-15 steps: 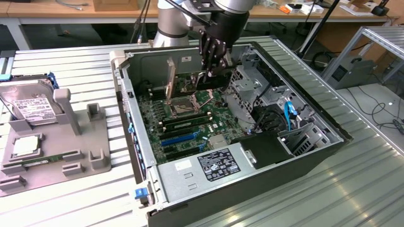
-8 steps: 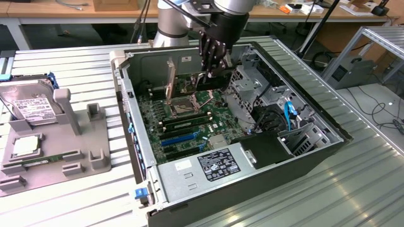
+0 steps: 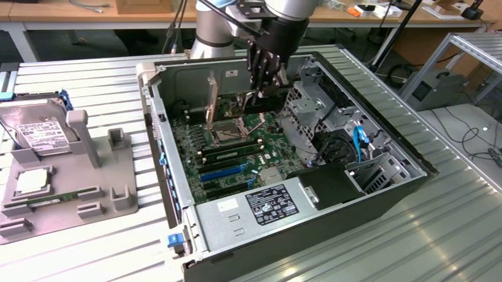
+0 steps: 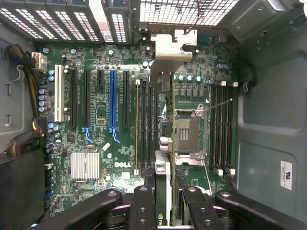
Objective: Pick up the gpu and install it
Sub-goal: 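Insert the gpu into the slot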
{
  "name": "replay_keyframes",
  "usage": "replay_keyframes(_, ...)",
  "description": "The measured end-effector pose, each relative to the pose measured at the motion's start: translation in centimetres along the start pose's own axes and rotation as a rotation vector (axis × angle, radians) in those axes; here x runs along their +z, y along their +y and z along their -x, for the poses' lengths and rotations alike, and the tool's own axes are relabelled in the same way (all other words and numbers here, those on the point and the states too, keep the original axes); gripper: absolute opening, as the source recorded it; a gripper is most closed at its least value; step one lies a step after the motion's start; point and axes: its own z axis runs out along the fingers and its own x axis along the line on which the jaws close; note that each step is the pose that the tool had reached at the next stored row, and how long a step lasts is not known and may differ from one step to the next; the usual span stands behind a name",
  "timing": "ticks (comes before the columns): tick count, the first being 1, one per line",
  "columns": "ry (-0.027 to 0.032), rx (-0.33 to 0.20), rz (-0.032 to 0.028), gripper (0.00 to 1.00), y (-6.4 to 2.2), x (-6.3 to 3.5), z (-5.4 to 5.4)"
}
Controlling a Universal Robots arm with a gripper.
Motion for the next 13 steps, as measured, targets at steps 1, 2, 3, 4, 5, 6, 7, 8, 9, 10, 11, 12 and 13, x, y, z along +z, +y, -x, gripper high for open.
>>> replay_keyframes(1,0.0000,0.000,0.0000,0.27,0.00,0.04,-0.01)
replay_keyframes(2,0.0000,0.000,0.0000,0.27,0.00,0.09,-0.02)
replay_keyframes(3,0.0000,0.000,0.0000,0.27,0.00,0.13,-0.03)
replay_keyframes(4,0.0000,0.000,0.0000,0.27,-0.01,0.18,-0.04)
replay_keyframes(5,0.0000,0.000,0.0000,0.27,-0.01,0.20,-0.05)
replay_keyframes(6,0.0000,0.000,0.0000,0.27,-0.01,0.23,-0.06)
replay_keyframes(7,0.0000,0.000,0.0000,0.27,-0.01,0.25,-0.06)
replay_keyframes(8,0.0000,0.000,0.0000,0.27,-0.01,0.26,-0.06)
replay_keyframes(9,0.0000,0.000,0.0000,0.27,-0.01,0.28,-0.07)
replay_keyframes(10,0.0000,0.000,0.0000,0.27,-0.01,0.30,-0.07)
replay_keyframes(11,0.0000,0.000,0.0000,0.27,-0.01,0.31,-0.08)
replay_keyframes(12,0.0000,0.000,0.0000,0.27,-0.01,0.35,-0.08)
replay_keyframes(13,0.0000,0.000,0.0000,0.27,-0.01,0.39,-0.09)
